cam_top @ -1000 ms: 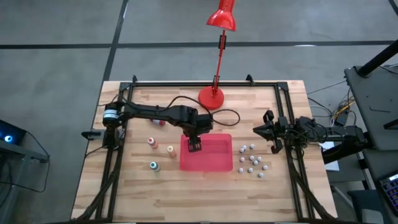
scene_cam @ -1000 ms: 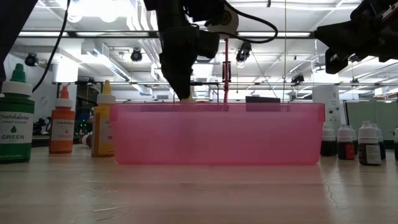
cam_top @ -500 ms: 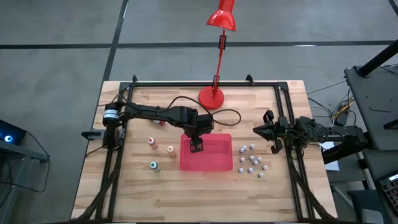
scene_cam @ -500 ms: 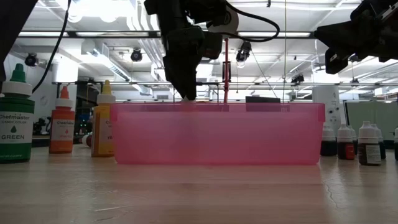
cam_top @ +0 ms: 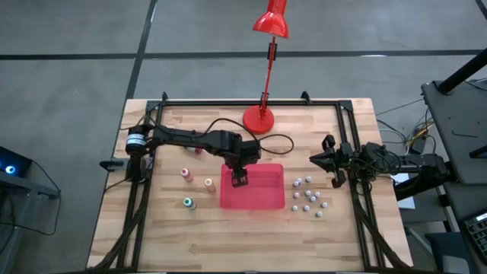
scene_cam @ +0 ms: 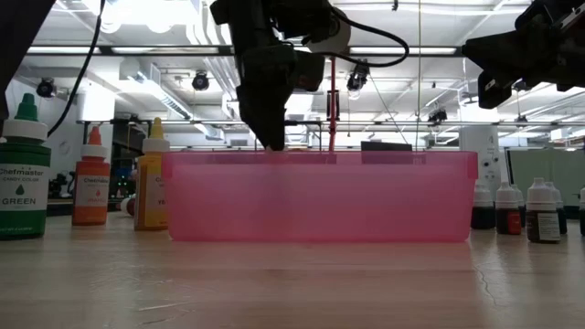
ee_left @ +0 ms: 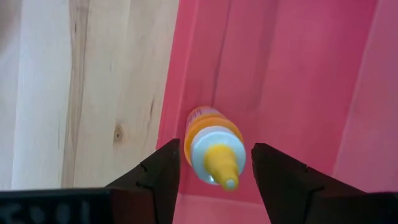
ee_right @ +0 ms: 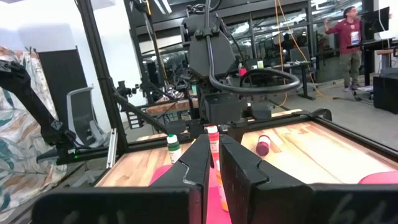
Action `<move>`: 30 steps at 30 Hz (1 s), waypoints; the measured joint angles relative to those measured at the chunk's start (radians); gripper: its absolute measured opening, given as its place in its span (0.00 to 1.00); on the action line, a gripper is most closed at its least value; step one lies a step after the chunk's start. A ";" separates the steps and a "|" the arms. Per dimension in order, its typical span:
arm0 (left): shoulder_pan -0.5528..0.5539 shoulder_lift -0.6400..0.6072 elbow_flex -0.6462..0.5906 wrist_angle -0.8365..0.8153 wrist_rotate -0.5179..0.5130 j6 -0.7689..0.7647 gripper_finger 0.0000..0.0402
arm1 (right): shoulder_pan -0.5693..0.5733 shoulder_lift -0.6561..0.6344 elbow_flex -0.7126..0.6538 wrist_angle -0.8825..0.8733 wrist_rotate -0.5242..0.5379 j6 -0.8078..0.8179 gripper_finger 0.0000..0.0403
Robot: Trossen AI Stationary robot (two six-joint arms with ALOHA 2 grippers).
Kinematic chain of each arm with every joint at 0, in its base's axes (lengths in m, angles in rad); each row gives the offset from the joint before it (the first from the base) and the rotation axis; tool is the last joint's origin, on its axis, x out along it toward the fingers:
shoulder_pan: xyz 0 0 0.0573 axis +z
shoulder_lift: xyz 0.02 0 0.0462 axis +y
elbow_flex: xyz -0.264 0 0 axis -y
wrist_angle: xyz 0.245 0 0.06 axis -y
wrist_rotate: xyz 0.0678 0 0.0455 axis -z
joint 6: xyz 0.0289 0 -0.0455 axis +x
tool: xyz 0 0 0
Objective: Pick & Place food coloring
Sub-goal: Put the top large yellow food coloring bottle into the red bin
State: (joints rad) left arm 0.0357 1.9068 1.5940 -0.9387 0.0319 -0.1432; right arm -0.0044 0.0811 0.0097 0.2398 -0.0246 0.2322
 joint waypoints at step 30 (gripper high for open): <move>0.002 0.001 -0.043 0.052 -0.008 -0.044 0.30 | 0.000 0.000 0.000 0.000 0.000 0.000 0.07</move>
State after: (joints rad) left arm 0.0372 1.9076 1.5505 -0.8866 0.0243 -0.1875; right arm -0.0044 0.0814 0.0094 0.2394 -0.0250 0.2325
